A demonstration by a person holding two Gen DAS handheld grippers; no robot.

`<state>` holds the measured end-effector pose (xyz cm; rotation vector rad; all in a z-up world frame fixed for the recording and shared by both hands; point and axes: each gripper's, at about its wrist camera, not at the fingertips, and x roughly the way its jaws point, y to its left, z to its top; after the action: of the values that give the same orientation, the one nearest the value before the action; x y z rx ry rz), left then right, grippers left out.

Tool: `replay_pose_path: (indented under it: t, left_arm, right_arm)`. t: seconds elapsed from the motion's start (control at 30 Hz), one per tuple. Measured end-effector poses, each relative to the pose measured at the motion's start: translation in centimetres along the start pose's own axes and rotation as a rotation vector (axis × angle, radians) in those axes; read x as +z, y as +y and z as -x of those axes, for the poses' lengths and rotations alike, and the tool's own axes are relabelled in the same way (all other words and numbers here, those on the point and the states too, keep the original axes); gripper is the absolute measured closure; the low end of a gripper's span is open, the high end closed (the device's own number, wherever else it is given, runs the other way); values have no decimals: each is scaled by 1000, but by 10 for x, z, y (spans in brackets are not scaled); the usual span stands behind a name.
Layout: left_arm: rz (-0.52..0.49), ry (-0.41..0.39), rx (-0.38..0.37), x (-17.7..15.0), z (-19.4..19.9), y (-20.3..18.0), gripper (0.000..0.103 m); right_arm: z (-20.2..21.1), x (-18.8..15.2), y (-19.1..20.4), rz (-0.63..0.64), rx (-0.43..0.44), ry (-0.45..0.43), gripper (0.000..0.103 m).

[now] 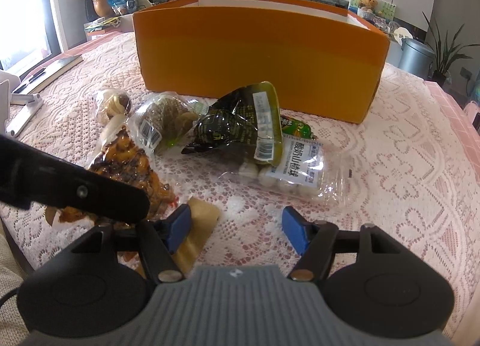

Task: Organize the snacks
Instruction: 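Lift the nut pack with the left tool while the right tool moves toward the clear pack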

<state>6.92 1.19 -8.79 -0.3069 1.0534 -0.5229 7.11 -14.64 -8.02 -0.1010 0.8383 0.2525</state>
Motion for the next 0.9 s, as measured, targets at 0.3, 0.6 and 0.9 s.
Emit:
replay_pose_path:
  t: [0.3, 0.6, 0.9]
  left_arm:
    - [95, 3, -9, -4, 0, 11, 74]
    - [9, -124, 42, 5, 44, -4, 75]
    - [10, -318, 163, 18, 94, 8, 75]
  right_arm:
    - [1, -1, 1, -1, 3, -4, 35]
    - [24, 4, 2, 14, -6, -80, 39]
    - [22, 41, 26, 130, 51, -132, 40]
